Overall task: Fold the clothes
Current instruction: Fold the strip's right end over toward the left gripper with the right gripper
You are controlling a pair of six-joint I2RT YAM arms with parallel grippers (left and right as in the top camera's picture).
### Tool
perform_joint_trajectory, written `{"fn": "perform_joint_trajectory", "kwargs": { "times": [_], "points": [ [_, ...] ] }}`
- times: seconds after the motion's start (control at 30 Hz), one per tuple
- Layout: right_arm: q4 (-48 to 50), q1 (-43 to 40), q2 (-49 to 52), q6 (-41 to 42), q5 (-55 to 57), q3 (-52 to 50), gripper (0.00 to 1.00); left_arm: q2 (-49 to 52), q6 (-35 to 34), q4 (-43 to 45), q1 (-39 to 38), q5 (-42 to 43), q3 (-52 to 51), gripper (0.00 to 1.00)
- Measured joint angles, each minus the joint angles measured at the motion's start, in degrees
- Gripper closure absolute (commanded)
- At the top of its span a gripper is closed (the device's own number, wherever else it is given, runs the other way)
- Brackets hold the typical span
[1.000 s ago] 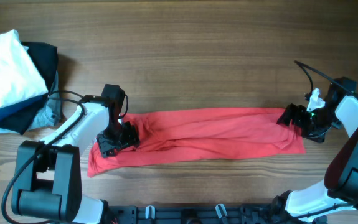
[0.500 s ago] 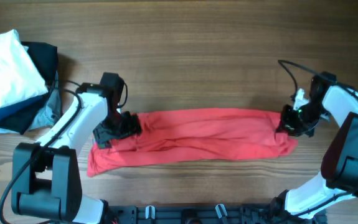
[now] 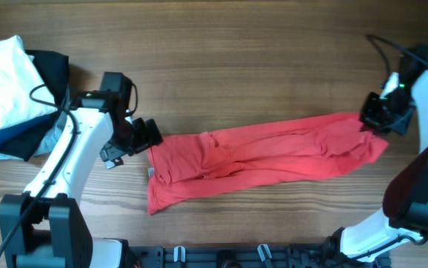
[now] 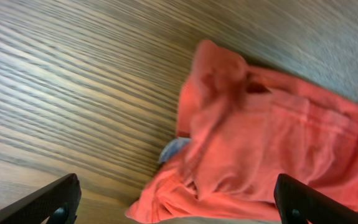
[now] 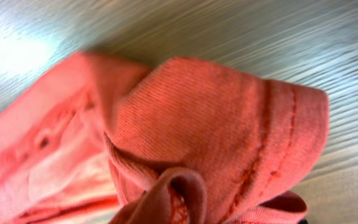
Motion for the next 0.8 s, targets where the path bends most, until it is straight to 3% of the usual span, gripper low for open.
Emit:
{"fn": "perform_joint_trajectory", "kwargs": {
  "times": [0.3, 0.5, 0.57, 0.67, 0.73, 0.8],
  "points": [
    [-3.34, 23.23, -0.2, 5.27, 4.74, -0.02, 0.96, 0.0, 0.0, -0.28, 4.31, 0.31, 0.0, 0.01],
    [-4.66, 34.05, -0.2, 7.54, 5.62, -0.11, 0.95, 0.0, 0.02, -0.28, 4.31, 0.33, 0.02, 0.0],
    [-5.07, 36.61, -0.2, 8.22, 5.6, -0.11, 0.78, 0.0, 0.0, -0.28, 4.31, 0.31, 0.0, 0.0],
    [-5.31, 38.16, -0.2, 8.09, 4.76, -0.11, 0.75, 0.0, 0.0, -0.42, 4.31, 0.33, 0.0, 0.0],
    [-4.42, 38.82, -0.2, 6.32, 1.92, -0.13, 0.59, 0.0, 0.0, -0.57, 4.31, 0.33, 0.0, 0.0],
    [-3.48, 38.91, -0.2, 3.34, -2.05, -0.13, 0.58, 0.0, 0.0, -0.63, 4.31, 0.33, 0.0, 0.0]
  ]
}}
